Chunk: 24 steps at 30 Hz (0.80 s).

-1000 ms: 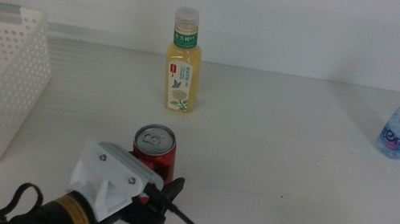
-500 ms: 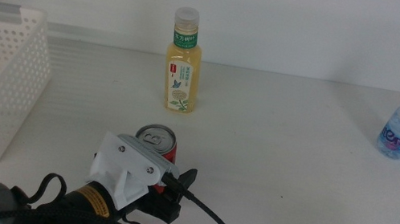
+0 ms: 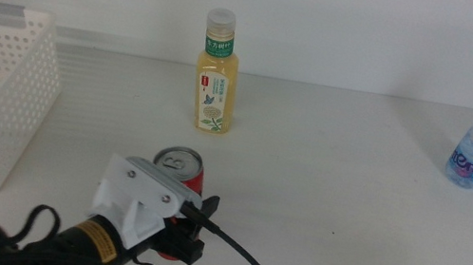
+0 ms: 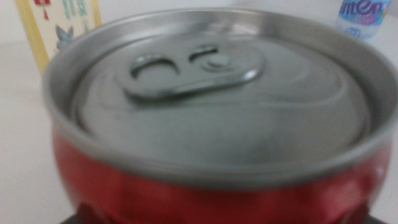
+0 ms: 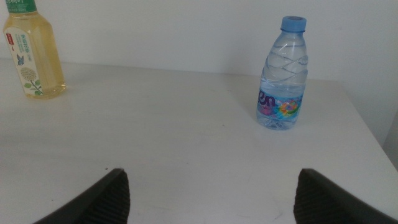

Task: Use arms to grab the bottles and put them into the dustbin to the left of the table.

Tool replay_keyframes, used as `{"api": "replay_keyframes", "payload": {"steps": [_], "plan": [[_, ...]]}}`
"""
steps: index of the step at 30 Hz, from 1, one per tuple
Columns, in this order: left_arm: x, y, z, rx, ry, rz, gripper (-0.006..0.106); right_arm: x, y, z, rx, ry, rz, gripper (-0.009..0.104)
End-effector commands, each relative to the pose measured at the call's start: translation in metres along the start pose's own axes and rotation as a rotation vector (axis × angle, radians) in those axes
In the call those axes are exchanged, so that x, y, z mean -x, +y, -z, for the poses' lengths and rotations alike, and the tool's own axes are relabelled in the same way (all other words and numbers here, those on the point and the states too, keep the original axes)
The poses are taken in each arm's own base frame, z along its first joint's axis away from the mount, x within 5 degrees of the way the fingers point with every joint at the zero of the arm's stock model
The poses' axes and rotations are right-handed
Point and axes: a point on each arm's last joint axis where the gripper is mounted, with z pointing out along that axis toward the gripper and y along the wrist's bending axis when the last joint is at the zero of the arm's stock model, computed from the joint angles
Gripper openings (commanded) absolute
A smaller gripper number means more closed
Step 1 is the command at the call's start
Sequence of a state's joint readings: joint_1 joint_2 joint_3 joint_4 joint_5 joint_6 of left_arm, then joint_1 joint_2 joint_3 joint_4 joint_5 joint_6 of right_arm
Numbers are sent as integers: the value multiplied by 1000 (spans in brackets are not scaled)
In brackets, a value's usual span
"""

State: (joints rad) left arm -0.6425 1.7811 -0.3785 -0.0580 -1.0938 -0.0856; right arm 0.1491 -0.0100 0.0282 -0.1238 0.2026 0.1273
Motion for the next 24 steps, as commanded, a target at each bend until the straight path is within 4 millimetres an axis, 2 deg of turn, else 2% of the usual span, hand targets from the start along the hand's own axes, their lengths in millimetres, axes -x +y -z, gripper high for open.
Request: {"api": "replay_keyframes", "payload": {"steps": [1, 12, 18, 24], "plan": [[43, -2, 12, -11, -284, 32, -5, 11, 0, 3, -3, -111, 15, 95], [89, -4, 50, 11, -271, 16, -5, 11, 0, 3, -3, -111, 15, 95], [104, -3, 70, 25, -255, 4, -5, 11, 0, 3, -3, -111, 15, 95], [123, -5, 79, 28, -195, -13, -5, 11, 0, 3, -3, -111, 15, 95]]}}
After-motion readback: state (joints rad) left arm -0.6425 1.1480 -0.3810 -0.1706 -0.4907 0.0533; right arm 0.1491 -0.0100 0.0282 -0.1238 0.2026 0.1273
